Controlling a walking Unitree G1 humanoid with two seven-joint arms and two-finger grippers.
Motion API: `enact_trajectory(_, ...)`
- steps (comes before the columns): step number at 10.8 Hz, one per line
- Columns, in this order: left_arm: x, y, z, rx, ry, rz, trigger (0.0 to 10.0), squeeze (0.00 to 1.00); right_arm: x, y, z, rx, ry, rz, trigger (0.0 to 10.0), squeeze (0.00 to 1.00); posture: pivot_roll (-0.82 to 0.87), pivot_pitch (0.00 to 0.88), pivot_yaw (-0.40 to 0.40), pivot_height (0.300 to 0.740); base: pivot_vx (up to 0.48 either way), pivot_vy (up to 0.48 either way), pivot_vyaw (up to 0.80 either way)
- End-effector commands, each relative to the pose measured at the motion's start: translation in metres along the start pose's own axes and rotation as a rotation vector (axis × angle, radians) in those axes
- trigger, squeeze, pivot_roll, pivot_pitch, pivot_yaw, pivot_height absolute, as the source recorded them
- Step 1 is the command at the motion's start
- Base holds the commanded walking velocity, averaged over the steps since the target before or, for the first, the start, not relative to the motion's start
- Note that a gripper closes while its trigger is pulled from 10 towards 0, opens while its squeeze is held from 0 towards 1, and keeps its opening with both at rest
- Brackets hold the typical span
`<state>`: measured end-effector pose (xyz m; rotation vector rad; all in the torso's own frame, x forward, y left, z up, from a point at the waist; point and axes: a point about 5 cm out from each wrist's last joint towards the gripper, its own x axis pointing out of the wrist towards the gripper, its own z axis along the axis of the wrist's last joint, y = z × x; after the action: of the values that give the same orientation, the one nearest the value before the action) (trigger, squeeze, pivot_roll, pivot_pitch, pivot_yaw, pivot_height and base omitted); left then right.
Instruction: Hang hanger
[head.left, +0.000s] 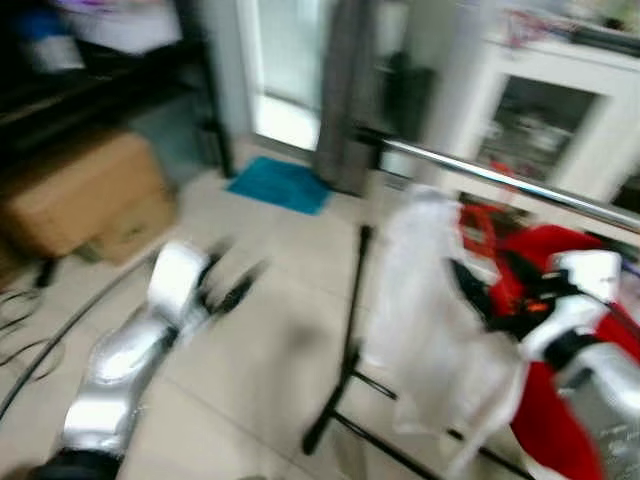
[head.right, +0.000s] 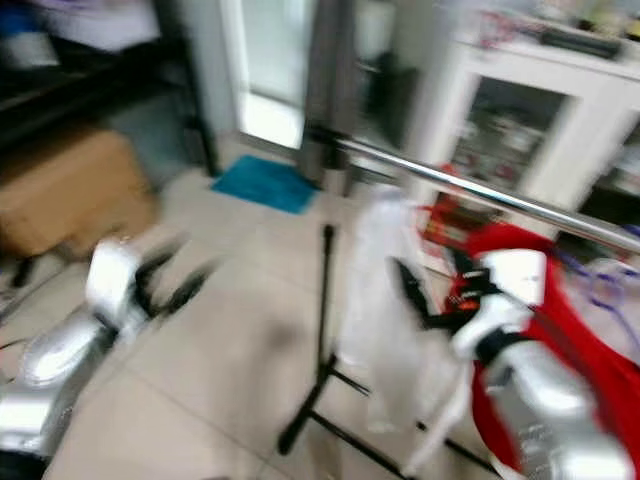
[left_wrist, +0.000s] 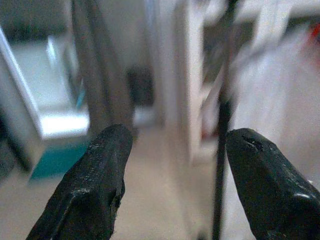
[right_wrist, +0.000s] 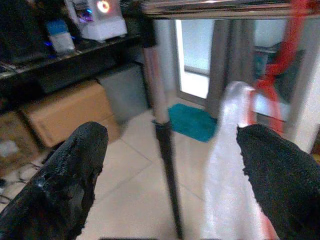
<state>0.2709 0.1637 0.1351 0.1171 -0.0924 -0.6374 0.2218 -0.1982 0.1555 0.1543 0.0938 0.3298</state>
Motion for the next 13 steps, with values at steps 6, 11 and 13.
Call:
enact_trajectory(6, 0.021, -0.052, 0.031, -0.037, 0.104, -0.224, 10.0, 0.00, 0.028, -0.005, 0.008, -0.086, 0.077, -0.132, 10.0, 1.00, 0.06, 0.000, 0.022, 0.740, 0.000, 0.000, 0.00)
enact_trajectory(11, 0.012, -0.061, 0.036, -0.054, 0.160, -0.502, 10.0, 0.00, 0.067, -0.020, 0.019, -0.175, 0.186, -0.133, 10.0, 0.00, 0.06, 0.000, 0.017, 0.740, 0.000, 0.000, 0.00)
enact_trajectory(13, 0.012, -0.059, 0.031, -0.045, 0.173, -0.536, 10.0, 0.00, 0.081, -0.038, 0.020, -0.167, 0.244, -0.151, 1.8, 0.00, 0.06, 0.000, 0.012, 0.740, 0.000, 0.000, 0.00)
